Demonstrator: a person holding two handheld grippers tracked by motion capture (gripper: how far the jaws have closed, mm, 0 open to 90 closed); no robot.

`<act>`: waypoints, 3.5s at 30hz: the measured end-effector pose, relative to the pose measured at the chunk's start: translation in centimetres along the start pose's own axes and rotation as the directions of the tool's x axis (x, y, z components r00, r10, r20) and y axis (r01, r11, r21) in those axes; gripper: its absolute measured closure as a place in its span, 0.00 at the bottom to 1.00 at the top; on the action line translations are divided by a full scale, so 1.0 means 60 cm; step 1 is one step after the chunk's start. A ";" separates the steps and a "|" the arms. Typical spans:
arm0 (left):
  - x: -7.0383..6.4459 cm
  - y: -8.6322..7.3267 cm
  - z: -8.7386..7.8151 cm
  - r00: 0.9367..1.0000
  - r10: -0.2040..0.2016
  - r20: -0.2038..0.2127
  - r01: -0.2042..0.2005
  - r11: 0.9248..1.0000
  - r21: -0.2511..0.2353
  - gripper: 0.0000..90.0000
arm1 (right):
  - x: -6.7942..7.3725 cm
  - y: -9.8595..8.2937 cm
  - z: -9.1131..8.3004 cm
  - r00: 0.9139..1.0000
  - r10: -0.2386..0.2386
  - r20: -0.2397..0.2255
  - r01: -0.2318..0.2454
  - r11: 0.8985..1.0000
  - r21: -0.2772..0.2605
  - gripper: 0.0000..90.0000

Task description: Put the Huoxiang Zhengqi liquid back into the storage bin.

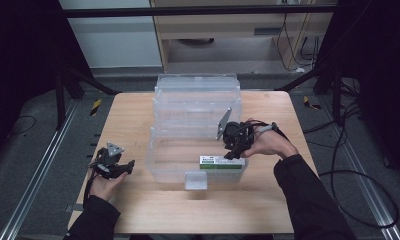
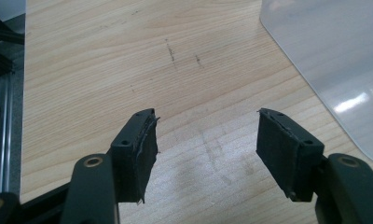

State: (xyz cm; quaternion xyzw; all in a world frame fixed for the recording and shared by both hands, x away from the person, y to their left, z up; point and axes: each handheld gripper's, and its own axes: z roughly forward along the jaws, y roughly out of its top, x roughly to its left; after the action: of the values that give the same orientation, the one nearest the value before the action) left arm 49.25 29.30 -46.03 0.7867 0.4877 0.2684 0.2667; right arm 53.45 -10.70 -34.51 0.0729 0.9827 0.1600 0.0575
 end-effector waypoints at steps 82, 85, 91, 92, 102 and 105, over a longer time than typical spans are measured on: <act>0.002 0.001 0.000 1.000 -0.001 0.001 0.001 1.000 -0.004 0.42 | 0.066 0.053 0.113 0.988 -0.019 -0.155 0.017 1.000 -0.015 0.72; 0.004 0.001 -0.001 1.000 -0.004 0.004 0.004 1.000 -0.010 0.42 | 0.064 0.053 0.117 0.986 -0.019 -0.166 0.018 1.000 -0.008 0.72; 0.008 0.005 -0.010 1.000 -0.010 0.005 0.010 0.999 -0.031 0.42 | 0.060 0.053 0.118 0.983 0.001 -0.184 -0.002 1.000 -0.003 0.72; 0.009 0.007 -0.013 1.000 -0.010 0.006 0.011 0.999 -0.036 0.42 | 0.059 0.053 0.118 0.983 -0.001 -0.186 0.001 1.000 -0.005 0.72; 0.009 0.039 -0.047 0.999 0.034 0.030 -0.031 0.994 -0.108 0.42 | 0.058 0.052 0.118 0.982 -0.014 -0.189 0.012 1.000 -0.012 0.73; 0.006 0.051 -0.059 0.998 0.053 0.041 -0.047 0.991 -0.126 0.42 | 0.060 0.052 0.117 0.984 -0.021 -0.179 0.018 1.000 -0.016 0.73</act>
State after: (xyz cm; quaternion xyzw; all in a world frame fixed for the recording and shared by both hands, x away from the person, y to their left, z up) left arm 48.90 29.04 -41.36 0.7862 0.4440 0.2876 0.3194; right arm 51.28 -5.03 -40.46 0.0483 0.9834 0.1723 -0.0292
